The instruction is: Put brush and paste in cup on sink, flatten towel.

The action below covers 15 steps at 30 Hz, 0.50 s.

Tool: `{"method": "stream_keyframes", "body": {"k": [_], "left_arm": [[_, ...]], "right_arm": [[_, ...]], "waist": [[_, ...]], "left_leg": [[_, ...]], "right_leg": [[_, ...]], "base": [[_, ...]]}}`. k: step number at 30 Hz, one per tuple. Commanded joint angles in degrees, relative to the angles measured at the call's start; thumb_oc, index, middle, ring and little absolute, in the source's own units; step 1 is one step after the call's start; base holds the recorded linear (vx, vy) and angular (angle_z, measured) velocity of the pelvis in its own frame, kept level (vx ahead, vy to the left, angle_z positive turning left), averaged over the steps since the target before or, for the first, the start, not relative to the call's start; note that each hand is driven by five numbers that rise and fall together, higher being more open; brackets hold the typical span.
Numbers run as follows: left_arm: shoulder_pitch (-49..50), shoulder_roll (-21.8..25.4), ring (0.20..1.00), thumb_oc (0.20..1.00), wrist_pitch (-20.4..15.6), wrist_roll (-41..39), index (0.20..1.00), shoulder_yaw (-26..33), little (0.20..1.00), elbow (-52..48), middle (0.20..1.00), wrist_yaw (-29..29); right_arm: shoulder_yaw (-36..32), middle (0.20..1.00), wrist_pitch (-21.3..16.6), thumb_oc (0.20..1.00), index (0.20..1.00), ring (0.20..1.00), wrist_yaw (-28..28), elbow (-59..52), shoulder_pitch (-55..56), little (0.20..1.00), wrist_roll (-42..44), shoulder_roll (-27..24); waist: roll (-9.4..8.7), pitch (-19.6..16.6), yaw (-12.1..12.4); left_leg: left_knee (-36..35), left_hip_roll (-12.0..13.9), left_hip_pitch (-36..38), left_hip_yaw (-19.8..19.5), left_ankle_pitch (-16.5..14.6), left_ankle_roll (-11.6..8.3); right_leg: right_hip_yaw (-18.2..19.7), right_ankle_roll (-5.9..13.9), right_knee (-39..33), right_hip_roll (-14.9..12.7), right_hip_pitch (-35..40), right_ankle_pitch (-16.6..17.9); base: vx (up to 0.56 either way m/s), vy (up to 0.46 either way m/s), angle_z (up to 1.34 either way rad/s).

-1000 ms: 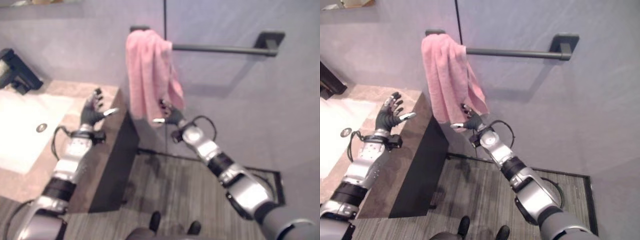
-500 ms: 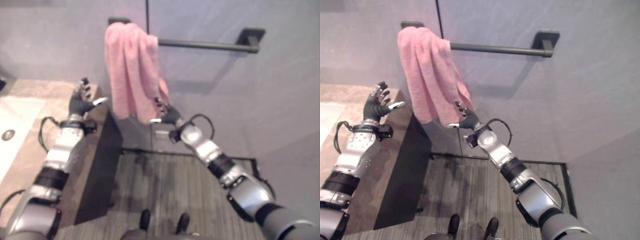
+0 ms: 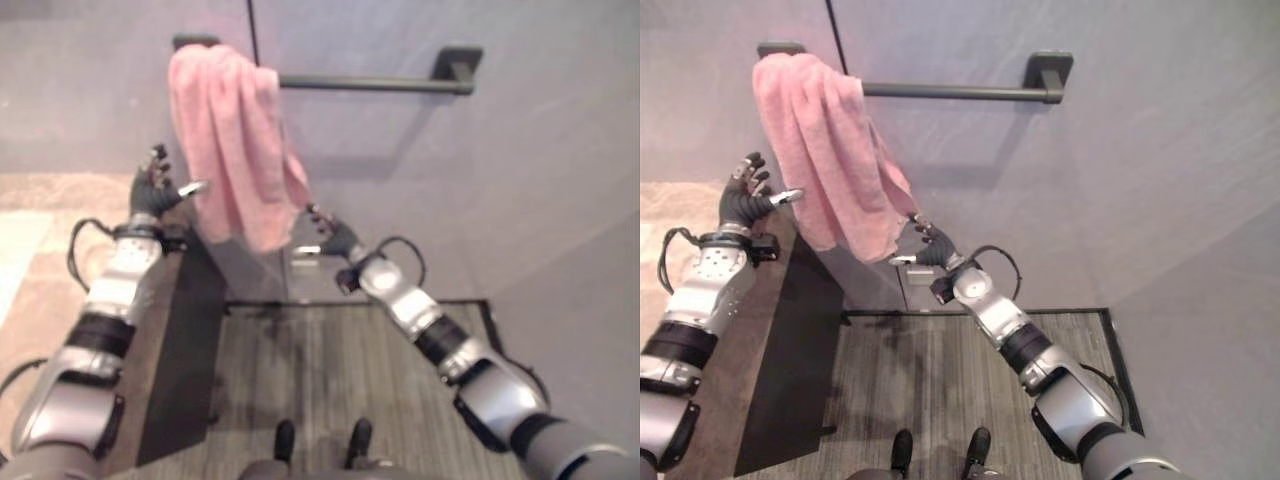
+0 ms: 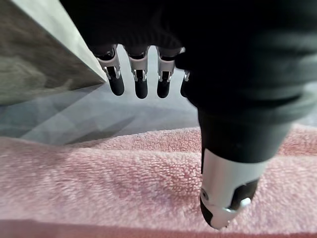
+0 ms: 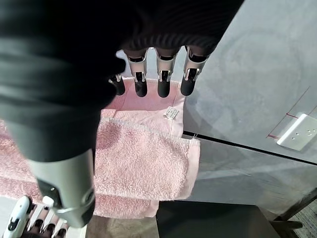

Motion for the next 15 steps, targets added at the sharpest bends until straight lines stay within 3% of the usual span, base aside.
{"method": "stream_keyframes", "body": {"k": [1, 2, 3, 4, 5, 8, 15], "left_arm": [[-9.23, 3.99, 0.583, 0.583, -2.69, -1.44, 0.583, -2.31, 0.583, 4.50, 0.583, 0.59], [-9.93, 4.21, 0.561, 0.561, -2.74, -1.64, 0.561, -2.65, 0.561, 4.90, 0.561, 0.58], [-11.50, 4.50, 0.460, 0.460, -2.78, -2.11, 0.460, -3.20, 0.460, 6.17, 0.460, 0.53], [-12.25, 4.48, 0.416, 0.416, -2.81, -2.31, 0.416, -3.34, 0.416, 6.91, 0.416, 0.61], [-12.33, 4.49, 0.416, 0.416, -2.83, -2.33, 0.416, -3.39, 0.416, 6.96, 0.416, 0.60], [-13.24, 4.62, 0.209, 0.209, -3.15, -2.89, 0.209, -3.65, 0.209, 7.43, 0.209, 0.56], [-13.49, 3.75, 0.200, 0.200, -3.56, -2.92, 0.200, -4.72, 0.200, 5.89, 0.200, 0.96]], "right_arm": [[-0.79, 1.000, -4.43, 1.000, 1.000, 1.000, -0.19, -3.93, -2.13, 1.000, 0.84, 1.56], [-0.62, 1.000, -4.44, 1.000, 1.000, 1.000, -0.15, -3.85, -2.36, 1.000, 1.01, 1.63], [-0.27, 1.000, -4.60, 1.000, 1.000, 1.000, -0.15, -3.62, -2.90, 1.000, 1.27, 1.88], [-0.04, 1.000, -4.71, 1.000, 1.000, 1.000, -0.29, -3.42, -3.22, 1.000, 1.29, 1.99], [-0.07, 1.000, -4.72, 1.000, 1.000, 1.000, -0.29, -3.40, -3.26, 1.000, 1.29, 1.99], [0.26, 1.000, -5.06, 1.000, 1.000, 1.000, -0.43, -3.00, -4.05, 1.000, 1.54, 2.11], [0.05, 1.000, -5.73, 1.000, 1.000, 1.000, -1.50, -2.08, -7.18, 1.000, 4.06, 2.63]], "waist": [[0.54, -0.15, 1.24], [0.55, -0.16, 1.22], [0.54, -0.12, 1.23], [0.51, -0.03, 1.19], [0.48, -0.04, 1.22], [0.41, 0.05, 1.35], [-0.04, 0.31, 2.08]], "left_leg": [[0.62, -1.66, 0.94, 1.88, -5.14, 4.70], [0.62, -1.64, 0.77, 2.05, -5.14, 4.70], [0.62, -1.62, 0.38, 2.25, -5.06, 4.67], [0.62, -1.61, 0.17, 2.32, -5.00, 4.67], [0.62, -1.61, 0.14, 2.34, -4.99, 4.67], [0.62, -1.60, -0.40, 2.59, -4.90, 4.65], [0.62, -1.80, -1.49, 1.54, -4.53, 4.63]], "right_leg": [[-1.61, 6.48, -0.09, -3.62, 4.50, 1.28], [-1.51, 6.53, -0.09, -3.65, 4.28, 1.39], [-1.35, 6.68, -0.09, -3.65, 3.78, 1.61], [-1.24, 6.75, -0.09, -3.66, 3.50, 1.69], [-1.22, 6.75, -0.09, -3.66, 3.45, 1.70], [-0.97, 6.87, -0.09, -3.73, 2.91, 2.03], [-1.67, 6.87, -0.09, -3.94, 2.37, 2.06]], "base": [[0.01, 0.016, -0.13], [0.02, 0.028, -0.14], [0.01, 0.026, -0.13], [0.01, 0.018, -0.12], [0.00, 0.010, -0.14], [0.01, 0.015, -0.10], [0.00, 0.003, 0.02]]}}
